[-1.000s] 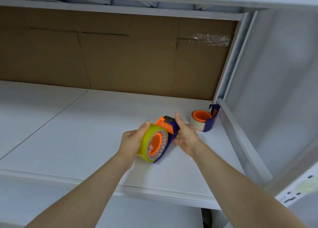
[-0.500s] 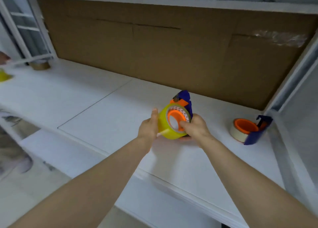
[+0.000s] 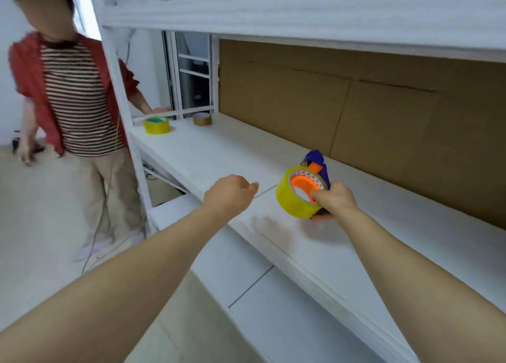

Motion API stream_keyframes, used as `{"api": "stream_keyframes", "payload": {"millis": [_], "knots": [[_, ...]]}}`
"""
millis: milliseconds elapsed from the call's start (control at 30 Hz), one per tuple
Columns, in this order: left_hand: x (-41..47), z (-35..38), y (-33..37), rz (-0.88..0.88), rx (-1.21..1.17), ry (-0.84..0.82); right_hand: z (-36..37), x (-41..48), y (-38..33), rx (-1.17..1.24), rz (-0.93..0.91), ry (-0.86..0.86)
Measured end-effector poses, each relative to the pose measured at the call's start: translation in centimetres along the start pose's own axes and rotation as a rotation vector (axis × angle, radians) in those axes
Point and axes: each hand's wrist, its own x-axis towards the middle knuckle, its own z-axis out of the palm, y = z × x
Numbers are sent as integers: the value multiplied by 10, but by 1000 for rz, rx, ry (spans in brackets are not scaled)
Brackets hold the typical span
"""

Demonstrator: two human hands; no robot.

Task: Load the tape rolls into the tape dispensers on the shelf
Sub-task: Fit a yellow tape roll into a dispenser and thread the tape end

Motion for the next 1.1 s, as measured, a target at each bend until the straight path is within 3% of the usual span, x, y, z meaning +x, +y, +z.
{"api": "stream_keyframes", "payload": {"millis": [467,1100], "knots": [[92,-81,-149,-99,33,49,170,50,-105,-45,-82,-174],[341,-154,-269,-97,142,6,344,240,-223,-46,-57,-141]]}}
